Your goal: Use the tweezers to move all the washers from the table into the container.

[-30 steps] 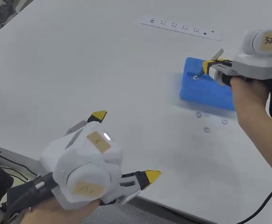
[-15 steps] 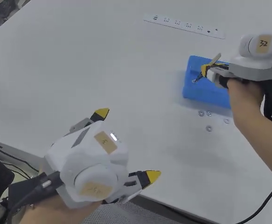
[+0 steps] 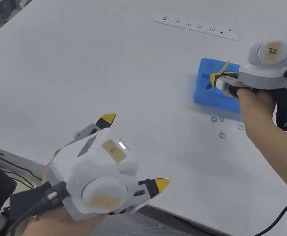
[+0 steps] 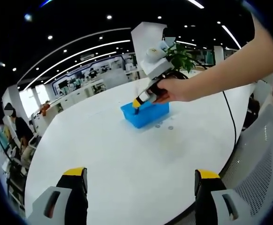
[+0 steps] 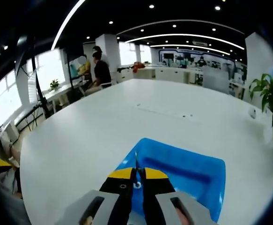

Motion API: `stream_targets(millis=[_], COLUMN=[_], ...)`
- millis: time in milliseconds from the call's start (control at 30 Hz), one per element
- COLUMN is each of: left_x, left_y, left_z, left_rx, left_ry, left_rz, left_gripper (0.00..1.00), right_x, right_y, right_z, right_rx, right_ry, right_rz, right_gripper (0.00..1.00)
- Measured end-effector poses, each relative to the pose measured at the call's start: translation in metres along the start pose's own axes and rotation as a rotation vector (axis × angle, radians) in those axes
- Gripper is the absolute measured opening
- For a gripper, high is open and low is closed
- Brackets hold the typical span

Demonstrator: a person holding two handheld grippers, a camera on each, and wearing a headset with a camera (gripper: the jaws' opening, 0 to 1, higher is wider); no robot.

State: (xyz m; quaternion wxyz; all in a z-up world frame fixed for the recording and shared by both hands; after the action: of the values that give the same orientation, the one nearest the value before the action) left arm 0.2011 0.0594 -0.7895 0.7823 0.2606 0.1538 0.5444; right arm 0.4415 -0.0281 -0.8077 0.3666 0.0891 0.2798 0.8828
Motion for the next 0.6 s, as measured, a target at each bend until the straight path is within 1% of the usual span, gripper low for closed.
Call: stream_targets(millis=[33, 167, 267, 367, 433, 533, 600], left_x=[-0.001, -0.001, 0.000, 0.000, 0.002, 0.000, 0.000], left_y=[-0.001, -0.001, -0.001, -0.001, 0.000, 0.000, 0.000], left_z=[-0.002, -0.002, -0.002, -0.002, -0.001, 0.001, 0.001], left_rx=[0.010, 0.010, 0.012, 0.006, -0.001, -0.012, -0.013], left_ry=[-0.005, -0.015, -0.016, -0.014, -0.015, -0.005, -0.006], left_rz=[0.000, -0.001, 0.001, 0.002, 0.012, 0.003, 0.004], left_gripper=[0.98, 0.98, 0.98, 0.98, 0.99, 0.99, 0.99], right_x=[0.000, 0.000, 0.001, 0.002, 0.002, 0.004, 0.006], right_y=[0.000, 0.002, 0.012, 0.021, 0.027, 0.036, 0.043], right_z=[0.000, 0.000, 0.010, 0.018, 0.023, 0.031, 0.036], right_rx=[0.002, 0.003, -0.022, -0.047, -0.064, -0.095, -0.112], right_ry=[-0.004, -0.004, -0.005, 0.004, 0.008, 0.014, 0.039], right_rz=[0.002, 0.002, 0.007, 0.008, 0.005, 0.010, 0.007], right_gripper=[0.03, 0.03, 0.03, 0.03, 0.03, 0.03, 0.03])
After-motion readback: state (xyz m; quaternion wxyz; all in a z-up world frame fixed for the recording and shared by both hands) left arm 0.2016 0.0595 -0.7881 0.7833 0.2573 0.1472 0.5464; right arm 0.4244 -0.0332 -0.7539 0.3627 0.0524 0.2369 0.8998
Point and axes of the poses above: the centre of the closed fingertips' face, and the gripper's own axes: y roughly backward along the fingers, x roughly to its left, z roughly out of its top, the point moved 1 cm from there along y, roughly backward along the fingers, and after that the axes turned 10 degrees about y, right-handed, at the moved point
